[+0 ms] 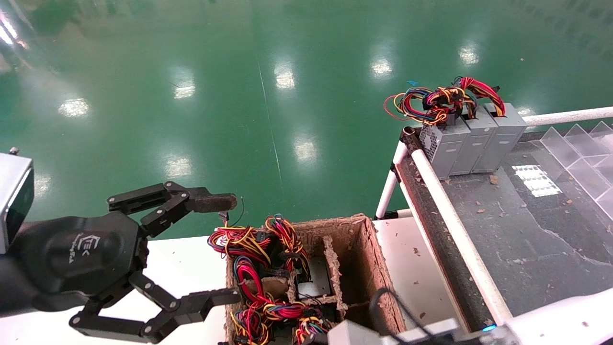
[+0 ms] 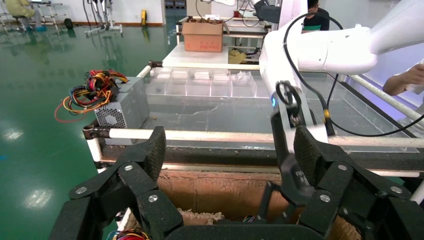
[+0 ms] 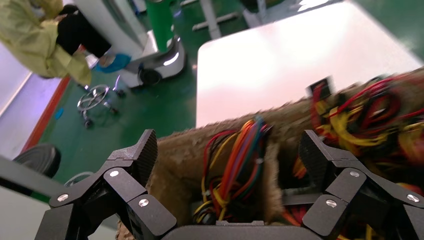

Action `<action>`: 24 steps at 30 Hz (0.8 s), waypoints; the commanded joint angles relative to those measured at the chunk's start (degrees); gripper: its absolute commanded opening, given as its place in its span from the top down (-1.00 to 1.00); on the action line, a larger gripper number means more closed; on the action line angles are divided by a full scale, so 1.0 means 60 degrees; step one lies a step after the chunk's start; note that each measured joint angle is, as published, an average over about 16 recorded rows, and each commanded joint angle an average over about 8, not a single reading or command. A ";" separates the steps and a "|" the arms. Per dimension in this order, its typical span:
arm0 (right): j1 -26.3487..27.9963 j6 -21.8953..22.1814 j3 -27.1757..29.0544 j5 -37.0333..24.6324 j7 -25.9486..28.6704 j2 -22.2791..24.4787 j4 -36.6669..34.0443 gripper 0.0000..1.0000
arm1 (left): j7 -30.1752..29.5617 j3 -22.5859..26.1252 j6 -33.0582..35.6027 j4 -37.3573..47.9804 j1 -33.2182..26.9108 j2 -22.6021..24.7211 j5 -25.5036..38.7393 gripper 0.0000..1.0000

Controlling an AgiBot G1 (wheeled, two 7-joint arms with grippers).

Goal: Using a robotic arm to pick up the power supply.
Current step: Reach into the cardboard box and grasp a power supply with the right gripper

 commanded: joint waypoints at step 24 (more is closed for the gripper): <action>-0.0310 0.0729 -0.0574 -0.1031 0.0090 -0.0816 0.0050 1.00 | 0.0001 0.0002 -0.0001 0.0000 -0.0001 -0.0001 -0.0001 -1.00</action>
